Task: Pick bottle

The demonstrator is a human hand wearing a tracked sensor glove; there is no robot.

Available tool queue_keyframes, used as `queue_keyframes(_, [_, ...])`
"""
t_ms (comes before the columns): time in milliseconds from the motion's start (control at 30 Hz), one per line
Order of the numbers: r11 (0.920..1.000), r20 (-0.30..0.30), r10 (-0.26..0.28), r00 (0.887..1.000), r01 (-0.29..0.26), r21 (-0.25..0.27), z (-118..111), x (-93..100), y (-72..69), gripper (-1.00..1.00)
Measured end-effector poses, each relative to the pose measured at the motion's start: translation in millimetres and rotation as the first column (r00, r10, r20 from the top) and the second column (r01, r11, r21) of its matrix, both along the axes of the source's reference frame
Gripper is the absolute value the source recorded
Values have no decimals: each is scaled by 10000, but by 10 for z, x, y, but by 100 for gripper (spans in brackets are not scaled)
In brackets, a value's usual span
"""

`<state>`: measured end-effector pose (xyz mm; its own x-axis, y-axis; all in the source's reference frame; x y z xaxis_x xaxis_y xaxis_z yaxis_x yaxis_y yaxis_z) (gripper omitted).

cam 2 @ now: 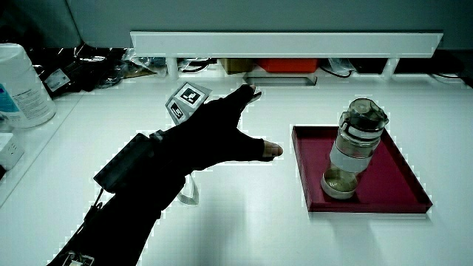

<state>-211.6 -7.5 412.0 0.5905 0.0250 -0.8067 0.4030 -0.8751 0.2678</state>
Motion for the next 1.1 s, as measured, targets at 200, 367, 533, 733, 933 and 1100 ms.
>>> queue_keyframes(200, [9958,-1157,-341,9927,240,-881,123,142,2,0])
queue_keyframes(367, [9862,-914,-465,9947,311,-1626,164,323,11,0])
queue_keyframes(533, [9841,-1180,-667,9908,458,-1715,318,423,-12,0])
queue_keyframes(733, [9785,-1879,-744,9794,353,-2032,541,604,-11,0])
queue_keyframes(933, [9846,-1903,-376,9810,38,-1747,711,818,-4,0])
queue_keyframes(1100, [9851,-1921,-327,9808,-8,-1721,843,960,19,0])
